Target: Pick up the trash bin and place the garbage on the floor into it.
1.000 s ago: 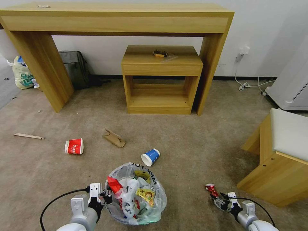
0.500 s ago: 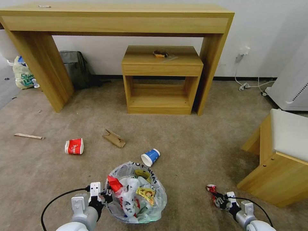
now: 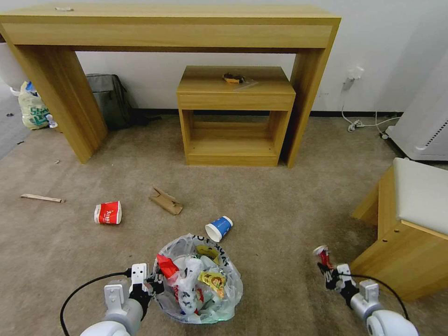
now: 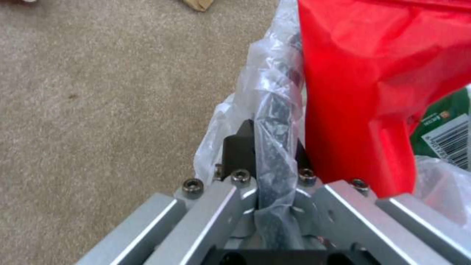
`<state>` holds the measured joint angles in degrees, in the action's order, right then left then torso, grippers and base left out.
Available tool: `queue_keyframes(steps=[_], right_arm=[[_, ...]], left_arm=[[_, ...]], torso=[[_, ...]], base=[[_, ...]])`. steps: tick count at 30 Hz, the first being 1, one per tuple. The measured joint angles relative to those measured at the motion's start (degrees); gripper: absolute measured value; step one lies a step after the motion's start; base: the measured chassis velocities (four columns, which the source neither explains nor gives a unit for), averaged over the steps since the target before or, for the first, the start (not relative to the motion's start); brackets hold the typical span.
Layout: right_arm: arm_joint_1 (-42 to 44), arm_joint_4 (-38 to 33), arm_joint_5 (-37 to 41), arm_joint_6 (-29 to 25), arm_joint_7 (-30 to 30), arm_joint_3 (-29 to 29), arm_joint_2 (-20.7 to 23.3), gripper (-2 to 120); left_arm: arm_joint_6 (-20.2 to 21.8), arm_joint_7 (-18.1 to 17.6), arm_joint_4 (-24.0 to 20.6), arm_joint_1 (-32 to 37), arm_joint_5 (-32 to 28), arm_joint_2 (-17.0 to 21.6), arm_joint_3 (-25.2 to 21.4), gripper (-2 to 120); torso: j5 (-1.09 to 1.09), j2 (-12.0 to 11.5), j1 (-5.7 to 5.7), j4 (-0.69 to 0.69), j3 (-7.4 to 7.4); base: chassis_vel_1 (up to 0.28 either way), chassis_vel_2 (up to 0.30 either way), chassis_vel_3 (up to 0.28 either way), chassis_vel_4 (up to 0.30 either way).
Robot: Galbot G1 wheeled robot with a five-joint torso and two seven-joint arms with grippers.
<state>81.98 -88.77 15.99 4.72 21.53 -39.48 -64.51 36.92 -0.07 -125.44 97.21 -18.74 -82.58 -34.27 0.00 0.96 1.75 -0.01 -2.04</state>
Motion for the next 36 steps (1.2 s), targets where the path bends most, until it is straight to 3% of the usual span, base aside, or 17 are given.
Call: queue_keyframes(steps=[4,10,14,19,22,23,26,36], right_arm=[[-0.1,-4.9,0.4,1.3,-0.2,-0.4,0.8,0],[-0.2,-6.1,0.3,2.1,-0.8,0.3,0.2,0],[-1.0,-5.0,1.0,3.3,-3.4,1.4,-0.5,0],[-3.6,-2.4,8.2,7.5,-11.4,3.7,-1.5,1],[-6.4,1.0,14.7,10.9,-19.4,5.6,-2.3,14],[-6.4,1.0,14.7,10.9,-19.4,5.6,-2.3,14],[-10.1,5.2,19.2,12.5,-24.5,6.7,-2.6,29],[-16.4,11.6,31.2,17.0,-29.3,7.3,-2.4,61]], left_arm=[[0.3,0.0,0.3,-0.7,0.0,0.1,0.2,0],[0.4,0.0,0.5,-0.9,0.0,0.1,0.4,0],[0.4,0.0,0.4,-0.8,-0.3,0.5,0.0,0],[0.4,0.0,0.2,-0.7,-0.5,0.6,-0.1,0],[0.3,0.1,0.2,-0.6,-0.5,0.6,-0.1,0],[0.3,0.1,0.2,-0.6,-0.5,0.6,-0.1,0],[0.3,0.1,0.2,-0.5,-0.5,0.7,-0.1,0],[0.3,0.2,0.3,-0.3,-0.2,0.2,0.1,0]], torso=[[-0.01,0.0,0.00,0.01,0.00],[0.01,0.0,0.00,0.00,0.00],[0.00,0.0,0.00,0.00,0.00],[0.00,0.0,0.00,0.01,0.01],[0.01,0.0,0.00,0.00,0.01],[0.01,0.0,0.00,0.00,0.01],[0.01,0.0,0.00,0.00,0.01],[0.00,0.0,0.00,0.00,0.00]], base=[[0.000,0.000,0.000,0.000],[0.000,0.000,0.000,0.000],[0.000,0.000,0.000,0.000],[0.000,0.000,0.000,0.000],[0.000,0.000,0.000,0.000],[0.000,0.000,0.000,0.000],[0.000,0.000,0.000,0.000],[0.000,0.000,0.000,0.000]])
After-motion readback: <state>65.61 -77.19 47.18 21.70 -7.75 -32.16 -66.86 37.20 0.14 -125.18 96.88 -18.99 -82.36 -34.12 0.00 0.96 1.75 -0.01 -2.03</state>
